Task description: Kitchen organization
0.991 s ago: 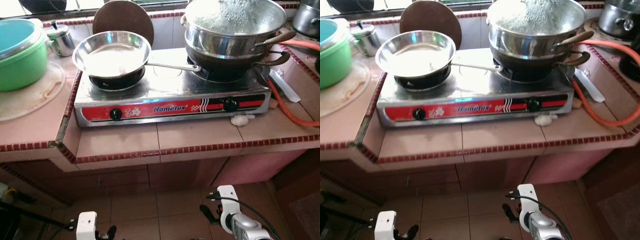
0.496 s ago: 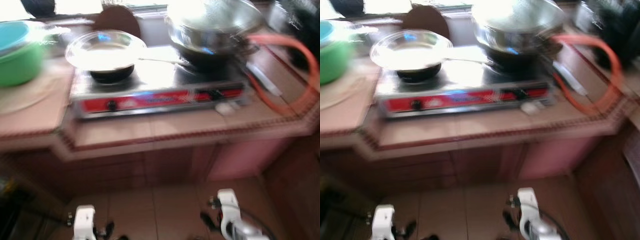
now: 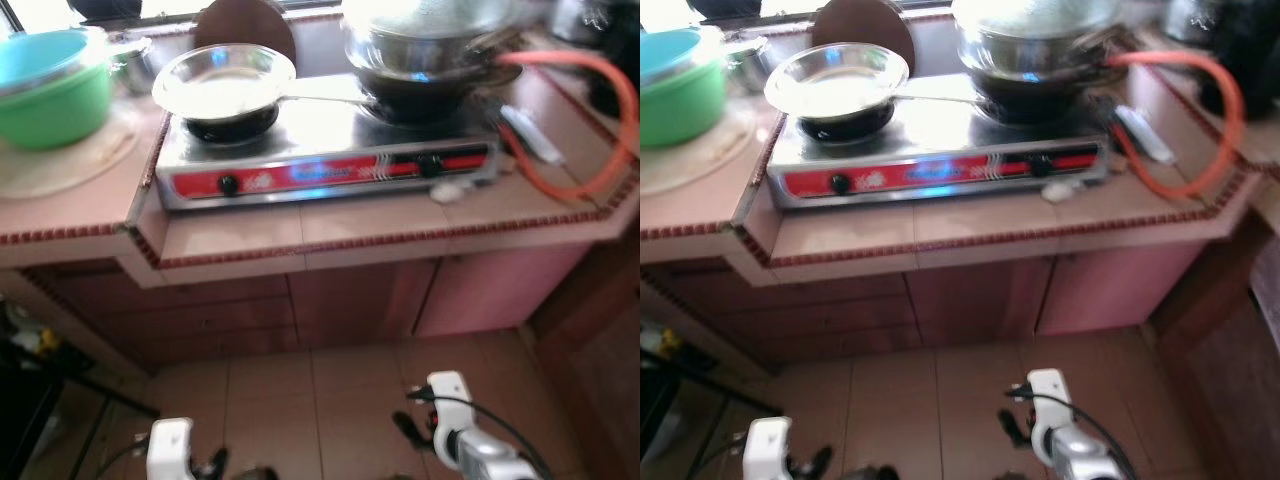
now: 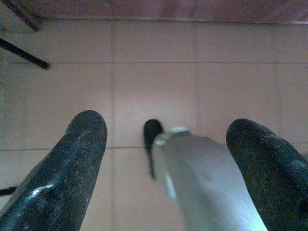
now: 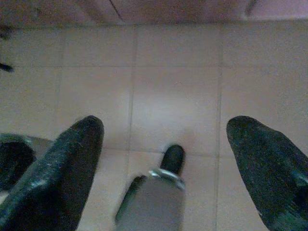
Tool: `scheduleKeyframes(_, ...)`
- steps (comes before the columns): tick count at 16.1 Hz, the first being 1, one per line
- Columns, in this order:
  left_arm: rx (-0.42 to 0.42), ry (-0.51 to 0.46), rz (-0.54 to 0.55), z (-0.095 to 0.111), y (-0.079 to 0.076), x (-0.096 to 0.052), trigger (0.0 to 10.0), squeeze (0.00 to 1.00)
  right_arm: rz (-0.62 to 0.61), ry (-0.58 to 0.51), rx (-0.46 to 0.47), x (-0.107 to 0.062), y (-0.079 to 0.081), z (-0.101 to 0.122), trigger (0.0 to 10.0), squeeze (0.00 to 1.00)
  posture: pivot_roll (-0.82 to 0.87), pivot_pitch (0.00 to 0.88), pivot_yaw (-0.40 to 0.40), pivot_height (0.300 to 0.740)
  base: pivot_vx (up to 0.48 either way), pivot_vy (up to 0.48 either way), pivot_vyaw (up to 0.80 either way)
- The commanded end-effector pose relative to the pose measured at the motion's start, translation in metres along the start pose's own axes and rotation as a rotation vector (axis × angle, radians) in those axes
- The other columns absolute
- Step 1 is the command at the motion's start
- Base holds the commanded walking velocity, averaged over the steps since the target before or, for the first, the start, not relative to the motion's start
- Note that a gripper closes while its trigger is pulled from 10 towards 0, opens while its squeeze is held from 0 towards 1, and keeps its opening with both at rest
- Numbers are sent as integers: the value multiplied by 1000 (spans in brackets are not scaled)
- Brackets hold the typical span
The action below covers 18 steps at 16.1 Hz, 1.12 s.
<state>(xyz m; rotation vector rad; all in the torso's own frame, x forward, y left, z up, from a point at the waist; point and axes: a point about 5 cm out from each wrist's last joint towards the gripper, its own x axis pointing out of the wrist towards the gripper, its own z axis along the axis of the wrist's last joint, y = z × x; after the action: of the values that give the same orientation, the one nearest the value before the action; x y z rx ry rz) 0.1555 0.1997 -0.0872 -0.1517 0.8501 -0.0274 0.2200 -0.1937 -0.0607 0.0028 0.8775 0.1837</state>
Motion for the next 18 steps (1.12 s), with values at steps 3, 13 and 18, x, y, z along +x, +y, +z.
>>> scheduleKeyframes(3, 0, -27, 19, 2, 5, -2, 10000, 0, -17, -17, -26, 0, 1, -2, 10000, 0, -48, 107, 47, 740, 0, 0, 0)
scheduleKeyframes(13, 201, -811, 2, 157, -40, -71, 10000, 0, 39, -596, -309, -31, 2, 117, 10000, 0, -68, 131, 47, 740, 0, 0, 0)
scheduleKeyframes(18, 193, -843, -9, 163, -57, -95, 10000, 0, 74, -852, -263, -83, 23, 153, 10000, 0, -91, 134, 49, 740, 0, 0, 0)
